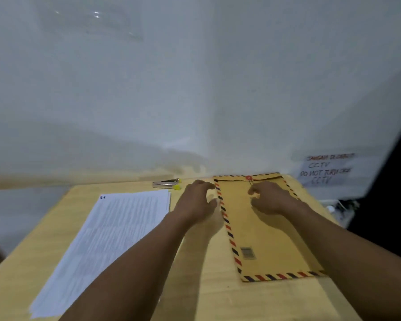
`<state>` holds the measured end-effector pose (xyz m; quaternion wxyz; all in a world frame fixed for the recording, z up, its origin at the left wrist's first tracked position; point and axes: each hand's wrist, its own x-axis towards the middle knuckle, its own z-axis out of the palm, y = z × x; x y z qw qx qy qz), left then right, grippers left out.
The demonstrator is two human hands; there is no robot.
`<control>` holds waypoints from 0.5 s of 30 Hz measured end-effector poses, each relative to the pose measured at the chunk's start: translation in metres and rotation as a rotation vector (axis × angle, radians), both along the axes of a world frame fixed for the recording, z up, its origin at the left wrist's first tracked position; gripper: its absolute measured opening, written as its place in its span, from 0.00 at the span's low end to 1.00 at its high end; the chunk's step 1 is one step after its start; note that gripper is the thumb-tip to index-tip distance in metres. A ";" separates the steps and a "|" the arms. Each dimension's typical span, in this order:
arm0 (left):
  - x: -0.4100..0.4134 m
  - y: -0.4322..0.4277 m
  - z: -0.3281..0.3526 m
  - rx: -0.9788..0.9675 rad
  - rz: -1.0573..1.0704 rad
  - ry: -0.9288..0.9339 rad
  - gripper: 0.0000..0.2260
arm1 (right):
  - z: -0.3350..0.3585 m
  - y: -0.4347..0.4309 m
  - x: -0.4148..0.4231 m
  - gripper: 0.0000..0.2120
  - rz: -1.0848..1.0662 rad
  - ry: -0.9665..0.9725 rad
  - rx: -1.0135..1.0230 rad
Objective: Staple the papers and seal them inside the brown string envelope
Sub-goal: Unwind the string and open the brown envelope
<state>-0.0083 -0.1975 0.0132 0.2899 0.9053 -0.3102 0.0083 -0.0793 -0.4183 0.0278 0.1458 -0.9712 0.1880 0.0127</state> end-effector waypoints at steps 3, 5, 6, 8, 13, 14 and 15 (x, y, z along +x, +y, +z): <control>-0.014 -0.032 -0.015 0.145 -0.106 0.052 0.24 | -0.013 -0.010 -0.009 0.20 0.004 0.079 0.039; -0.023 -0.038 -0.023 0.253 -0.147 0.065 0.23 | -0.020 -0.010 -0.015 0.22 0.015 0.083 0.054; -0.028 -0.037 -0.025 0.285 -0.159 0.045 0.22 | -0.022 -0.008 -0.018 0.23 0.024 0.067 0.048; -0.035 -0.029 -0.024 0.290 -0.158 0.009 0.19 | -0.025 -0.002 -0.025 0.22 0.048 0.036 0.027; -0.050 0.003 -0.017 0.245 -0.152 -0.064 0.11 | -0.026 0.019 -0.037 0.13 0.152 0.015 0.041; -0.052 0.009 -0.016 0.235 -0.154 -0.068 0.11 | -0.027 0.023 -0.040 0.12 0.177 0.013 0.041; -0.053 0.015 -0.016 0.225 -0.153 -0.064 0.10 | -0.027 0.027 -0.042 0.10 0.196 0.009 0.046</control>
